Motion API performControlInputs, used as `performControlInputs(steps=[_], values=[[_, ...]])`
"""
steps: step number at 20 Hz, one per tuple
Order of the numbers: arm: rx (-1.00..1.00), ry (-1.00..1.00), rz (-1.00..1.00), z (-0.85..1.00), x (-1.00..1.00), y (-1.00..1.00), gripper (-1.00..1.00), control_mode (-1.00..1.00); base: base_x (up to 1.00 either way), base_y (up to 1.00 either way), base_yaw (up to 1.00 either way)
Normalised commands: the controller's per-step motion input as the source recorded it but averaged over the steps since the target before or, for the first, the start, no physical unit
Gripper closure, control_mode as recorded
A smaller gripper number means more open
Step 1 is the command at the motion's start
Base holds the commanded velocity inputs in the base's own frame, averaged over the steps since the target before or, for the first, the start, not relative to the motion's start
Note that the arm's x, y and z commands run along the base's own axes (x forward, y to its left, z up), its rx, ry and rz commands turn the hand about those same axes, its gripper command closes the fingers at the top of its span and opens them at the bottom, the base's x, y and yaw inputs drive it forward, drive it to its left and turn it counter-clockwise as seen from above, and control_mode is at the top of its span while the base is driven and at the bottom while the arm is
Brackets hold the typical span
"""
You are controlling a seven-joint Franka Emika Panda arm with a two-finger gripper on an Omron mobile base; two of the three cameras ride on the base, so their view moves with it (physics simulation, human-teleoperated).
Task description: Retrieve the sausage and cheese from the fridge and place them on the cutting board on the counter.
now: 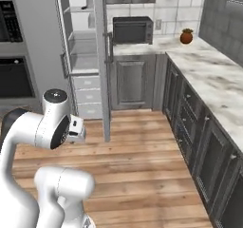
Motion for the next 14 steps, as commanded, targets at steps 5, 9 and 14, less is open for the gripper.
performControlInputs(steps=[5, 9, 14], values=[[0.0, 0.0, 0.0, 0.0, 0.0, 0.0, -1.0, 1.0, 0.93, 1.0, 0.09], [0.0, 0.0, 0.0, 0.0, 0.0, 0.0, -1.0, 1.0, 0.91, 1.0, 0.1], [0.0, 0.0, 0.0, 0.0, 0.0, 0.0, -1.0, 1.0, 1.0, 1.0, 0.09]])
